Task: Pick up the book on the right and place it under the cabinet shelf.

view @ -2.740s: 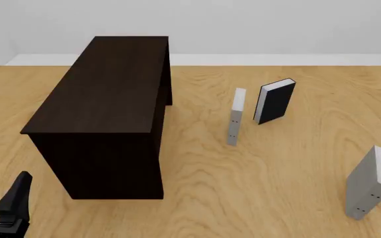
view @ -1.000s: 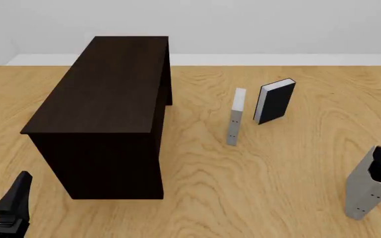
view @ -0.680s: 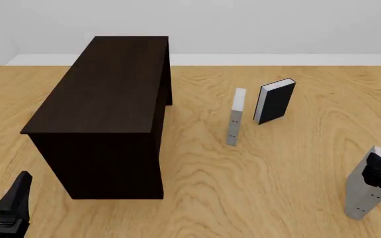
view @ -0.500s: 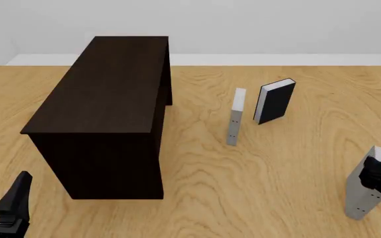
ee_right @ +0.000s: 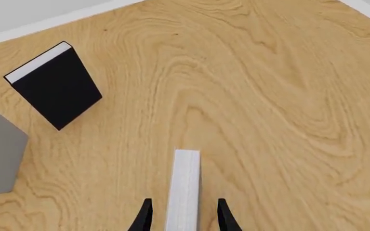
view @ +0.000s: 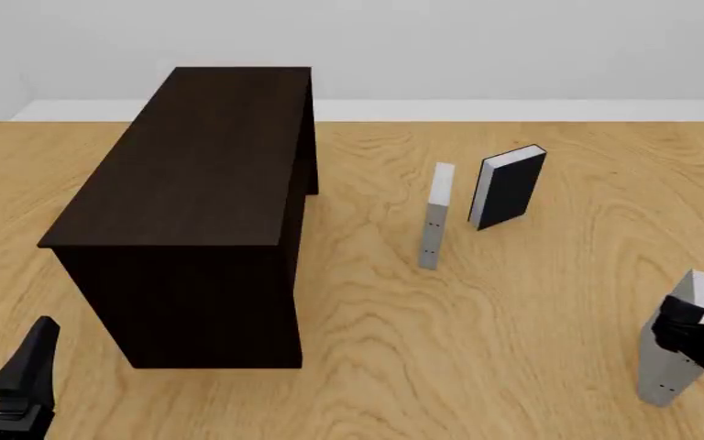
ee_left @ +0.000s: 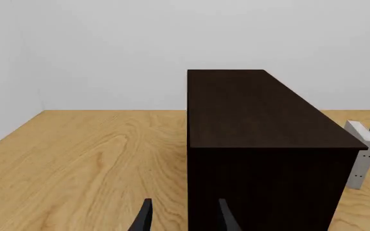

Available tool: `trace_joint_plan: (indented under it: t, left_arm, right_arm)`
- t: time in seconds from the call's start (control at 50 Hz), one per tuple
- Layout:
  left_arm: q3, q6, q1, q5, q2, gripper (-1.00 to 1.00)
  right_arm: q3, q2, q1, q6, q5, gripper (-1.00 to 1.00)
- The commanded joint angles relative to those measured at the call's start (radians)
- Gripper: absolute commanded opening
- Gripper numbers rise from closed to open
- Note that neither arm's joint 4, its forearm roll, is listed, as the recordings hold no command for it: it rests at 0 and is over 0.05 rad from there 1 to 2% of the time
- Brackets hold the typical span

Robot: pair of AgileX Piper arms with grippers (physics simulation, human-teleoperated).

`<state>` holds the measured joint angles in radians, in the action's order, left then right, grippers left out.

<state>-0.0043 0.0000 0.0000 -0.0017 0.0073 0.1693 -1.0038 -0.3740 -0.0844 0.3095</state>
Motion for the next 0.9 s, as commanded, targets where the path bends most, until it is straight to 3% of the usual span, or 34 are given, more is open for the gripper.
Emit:
trace_joint_plan:
  t: [0.02, 0.42, 0.44, 0.7, 0.9]
  left_arm:
    - [0.0, 0.0, 0.0, 0.0, 0.0, 1.0]
    - [0.0, 0.0, 0.0, 0.0, 0.0, 1.0]
    - [0.0, 0.0, 0.0, 0.0, 0.0, 1.0]
    - [0.0, 0.0, 0.0, 0.0, 0.0, 1.0]
    - [0.0, 0.0, 0.0, 0.0, 0.0, 1.0]
  right_arm:
    - [0.004, -0.084, 0.002, 0.001, 0.059, 1.0]
    - [0.015, -0.179, 0.014, 0.005, 0.124, 1.0]
    - [0.016, -0.178, 0.016, 0.008, 0.12, -1.0]
    - [0.02, -0.188, 0.028, 0.012, 0.124, -1.0]
    - [0.031, -0.107, 0.05, 0.033, 0.05, -1.0]
